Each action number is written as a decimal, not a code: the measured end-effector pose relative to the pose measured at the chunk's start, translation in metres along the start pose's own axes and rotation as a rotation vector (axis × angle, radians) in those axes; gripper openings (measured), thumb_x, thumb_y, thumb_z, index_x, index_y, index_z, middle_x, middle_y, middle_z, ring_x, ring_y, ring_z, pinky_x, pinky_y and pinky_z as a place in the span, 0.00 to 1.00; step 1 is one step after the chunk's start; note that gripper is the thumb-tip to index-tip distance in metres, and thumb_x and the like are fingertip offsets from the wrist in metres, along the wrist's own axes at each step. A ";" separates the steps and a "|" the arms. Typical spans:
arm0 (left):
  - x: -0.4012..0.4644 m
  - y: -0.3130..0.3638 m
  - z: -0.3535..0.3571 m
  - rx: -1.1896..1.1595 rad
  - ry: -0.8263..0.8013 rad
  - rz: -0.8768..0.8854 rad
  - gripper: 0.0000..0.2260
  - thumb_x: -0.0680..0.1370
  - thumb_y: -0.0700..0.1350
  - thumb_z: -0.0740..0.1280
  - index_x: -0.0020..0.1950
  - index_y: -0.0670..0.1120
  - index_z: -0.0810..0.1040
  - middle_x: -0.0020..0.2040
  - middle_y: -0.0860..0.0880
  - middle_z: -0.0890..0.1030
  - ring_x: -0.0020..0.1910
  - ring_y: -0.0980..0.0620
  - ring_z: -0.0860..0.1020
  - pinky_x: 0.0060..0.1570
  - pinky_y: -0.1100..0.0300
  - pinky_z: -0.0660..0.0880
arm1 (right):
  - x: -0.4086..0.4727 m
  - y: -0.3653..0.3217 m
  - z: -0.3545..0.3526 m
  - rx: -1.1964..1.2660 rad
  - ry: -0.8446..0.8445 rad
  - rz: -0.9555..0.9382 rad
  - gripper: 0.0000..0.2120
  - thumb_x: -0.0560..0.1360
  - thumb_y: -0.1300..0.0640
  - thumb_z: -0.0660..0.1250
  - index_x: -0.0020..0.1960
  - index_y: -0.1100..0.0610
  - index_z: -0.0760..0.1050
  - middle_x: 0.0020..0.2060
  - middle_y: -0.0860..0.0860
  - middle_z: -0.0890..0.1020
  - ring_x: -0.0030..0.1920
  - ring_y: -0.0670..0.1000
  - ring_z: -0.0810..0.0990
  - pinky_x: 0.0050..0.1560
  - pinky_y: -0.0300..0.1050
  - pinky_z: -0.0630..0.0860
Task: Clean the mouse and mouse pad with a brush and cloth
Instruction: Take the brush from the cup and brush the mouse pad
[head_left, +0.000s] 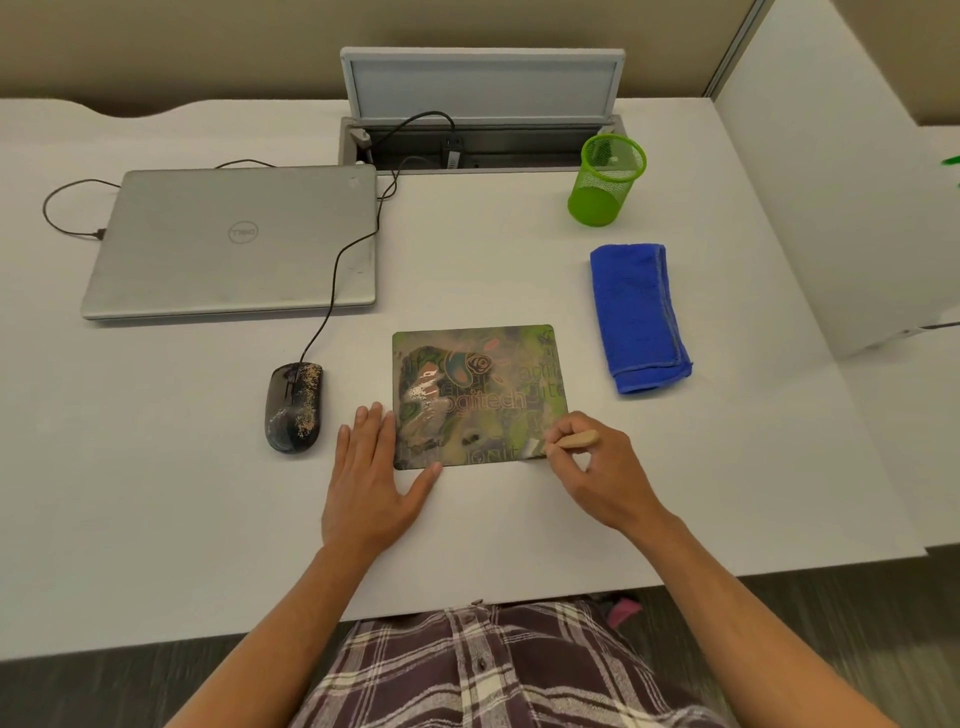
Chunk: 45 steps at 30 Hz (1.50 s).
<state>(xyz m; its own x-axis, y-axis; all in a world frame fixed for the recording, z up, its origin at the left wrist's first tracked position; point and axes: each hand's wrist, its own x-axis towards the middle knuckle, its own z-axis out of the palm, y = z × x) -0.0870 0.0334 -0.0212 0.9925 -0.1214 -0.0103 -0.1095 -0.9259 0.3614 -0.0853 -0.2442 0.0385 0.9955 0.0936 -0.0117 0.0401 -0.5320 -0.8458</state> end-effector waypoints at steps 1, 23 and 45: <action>0.000 0.000 0.000 0.002 -0.001 -0.001 0.40 0.76 0.69 0.52 0.78 0.41 0.57 0.78 0.43 0.57 0.78 0.48 0.49 0.76 0.47 0.48 | -0.002 0.001 -0.004 -0.013 0.011 -0.002 0.03 0.72 0.57 0.65 0.41 0.50 0.73 0.39 0.43 0.80 0.40 0.46 0.78 0.37 0.32 0.72; -0.001 0.003 -0.004 -0.019 0.003 -0.003 0.40 0.76 0.68 0.53 0.77 0.40 0.58 0.78 0.42 0.58 0.78 0.47 0.49 0.76 0.48 0.45 | -0.020 0.012 -0.009 -0.006 0.193 0.118 0.07 0.74 0.60 0.68 0.42 0.48 0.76 0.40 0.41 0.81 0.42 0.45 0.80 0.41 0.36 0.76; 0.000 0.001 0.003 -0.003 0.007 -0.025 0.41 0.76 0.69 0.52 0.78 0.40 0.55 0.79 0.43 0.55 0.78 0.49 0.47 0.76 0.53 0.38 | -0.009 0.012 -0.020 -0.134 0.207 0.213 0.03 0.75 0.59 0.67 0.43 0.52 0.76 0.37 0.45 0.80 0.39 0.41 0.78 0.35 0.30 0.72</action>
<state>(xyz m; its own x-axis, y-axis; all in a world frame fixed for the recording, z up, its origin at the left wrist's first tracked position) -0.0868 0.0313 -0.0231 0.9953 -0.0963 -0.0132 -0.0849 -0.9277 0.3636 -0.0923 -0.2683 0.0390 0.9785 -0.1971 -0.0603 -0.1733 -0.6286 -0.7582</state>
